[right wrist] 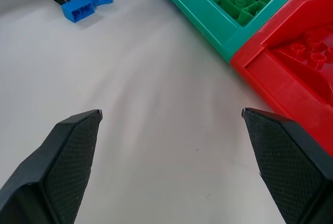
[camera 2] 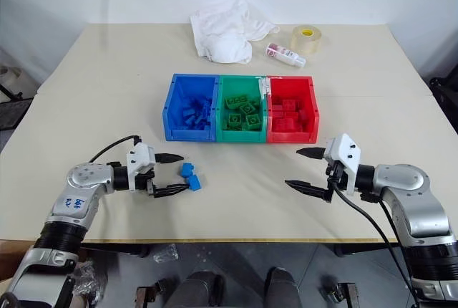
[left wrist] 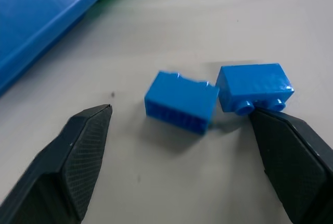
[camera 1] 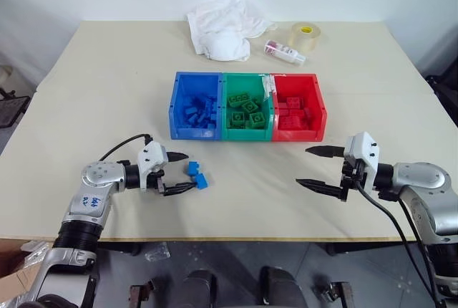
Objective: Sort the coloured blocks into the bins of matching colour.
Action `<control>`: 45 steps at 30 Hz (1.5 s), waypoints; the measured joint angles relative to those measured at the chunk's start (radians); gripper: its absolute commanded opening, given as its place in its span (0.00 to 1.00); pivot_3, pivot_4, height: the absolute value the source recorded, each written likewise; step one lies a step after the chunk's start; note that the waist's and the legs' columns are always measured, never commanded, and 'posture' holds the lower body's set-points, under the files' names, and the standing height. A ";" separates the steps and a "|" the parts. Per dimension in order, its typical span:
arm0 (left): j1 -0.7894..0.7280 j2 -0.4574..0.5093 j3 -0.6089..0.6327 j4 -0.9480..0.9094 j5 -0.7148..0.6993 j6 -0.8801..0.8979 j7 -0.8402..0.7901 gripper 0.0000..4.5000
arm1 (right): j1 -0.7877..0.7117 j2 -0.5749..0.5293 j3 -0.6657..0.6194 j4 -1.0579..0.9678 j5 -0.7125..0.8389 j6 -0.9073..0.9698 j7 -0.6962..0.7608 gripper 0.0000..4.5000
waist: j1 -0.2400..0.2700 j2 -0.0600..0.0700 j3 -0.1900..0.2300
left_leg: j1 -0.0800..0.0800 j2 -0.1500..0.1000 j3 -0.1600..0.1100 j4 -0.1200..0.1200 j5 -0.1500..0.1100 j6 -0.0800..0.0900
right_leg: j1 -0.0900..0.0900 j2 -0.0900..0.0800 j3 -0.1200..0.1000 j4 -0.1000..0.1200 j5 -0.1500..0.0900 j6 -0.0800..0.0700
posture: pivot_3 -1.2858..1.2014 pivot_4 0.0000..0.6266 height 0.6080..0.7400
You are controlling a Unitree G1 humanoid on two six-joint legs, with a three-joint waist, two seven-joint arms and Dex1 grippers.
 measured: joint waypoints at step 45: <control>-0.109 0.132 0.151 -0.044 -0.125 0.140 -0.033 0.99 | -0.037 0.016 0.010 0.027 0.000 -0.021 0.013 1.00 | -0.031 -0.001 0.001 | 0.000 0.001 -0.001 -0.001 0.000 0.000 | -0.002 0.000 -0.001 0.001 0.000 0.000 | 0.52 0.24 1.00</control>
